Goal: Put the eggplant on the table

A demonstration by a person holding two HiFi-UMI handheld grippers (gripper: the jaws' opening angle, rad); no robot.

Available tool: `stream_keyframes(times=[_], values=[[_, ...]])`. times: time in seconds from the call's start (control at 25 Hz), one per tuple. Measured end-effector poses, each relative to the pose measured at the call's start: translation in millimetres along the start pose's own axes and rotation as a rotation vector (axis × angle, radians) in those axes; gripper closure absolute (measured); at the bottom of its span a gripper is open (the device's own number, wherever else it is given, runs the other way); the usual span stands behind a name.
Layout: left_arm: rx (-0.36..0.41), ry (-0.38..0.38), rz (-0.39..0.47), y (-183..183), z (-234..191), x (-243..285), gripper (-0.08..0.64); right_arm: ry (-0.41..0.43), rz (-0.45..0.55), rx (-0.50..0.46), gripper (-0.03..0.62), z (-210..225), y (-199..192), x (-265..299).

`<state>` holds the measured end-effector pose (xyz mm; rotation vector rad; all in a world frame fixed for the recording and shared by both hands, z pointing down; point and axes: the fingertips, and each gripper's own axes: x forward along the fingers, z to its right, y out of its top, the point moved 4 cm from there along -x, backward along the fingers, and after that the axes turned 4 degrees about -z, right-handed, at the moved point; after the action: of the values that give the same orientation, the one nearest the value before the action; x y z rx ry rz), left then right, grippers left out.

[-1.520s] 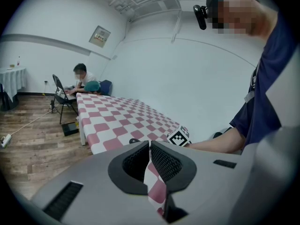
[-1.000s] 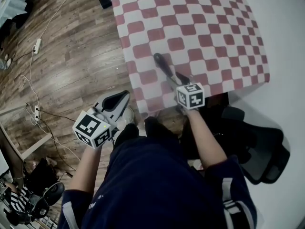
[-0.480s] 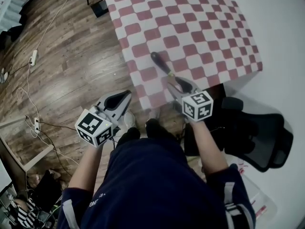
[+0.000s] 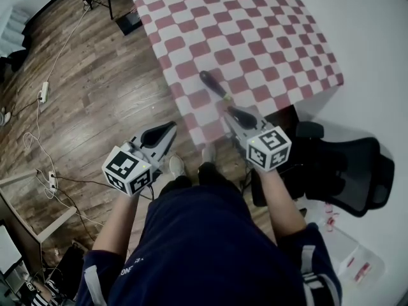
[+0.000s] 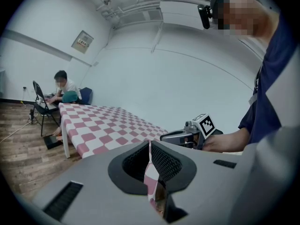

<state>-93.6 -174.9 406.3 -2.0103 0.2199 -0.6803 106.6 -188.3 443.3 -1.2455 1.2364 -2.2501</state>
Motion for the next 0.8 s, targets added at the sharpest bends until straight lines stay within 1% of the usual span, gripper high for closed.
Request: stream_keyframes(times=[0.32, 0.8], values=[[0.02, -0.031, 0.006, 4, 1, -6, 0.525, -0.018, 0.028, -0.014, 0.558, -24, 7, -12], [0.031, -0.059, 0.004, 9, 1, -5, 0.525, -0.003, 0.062, -0.039, 0.574, -42, 16, -15]])
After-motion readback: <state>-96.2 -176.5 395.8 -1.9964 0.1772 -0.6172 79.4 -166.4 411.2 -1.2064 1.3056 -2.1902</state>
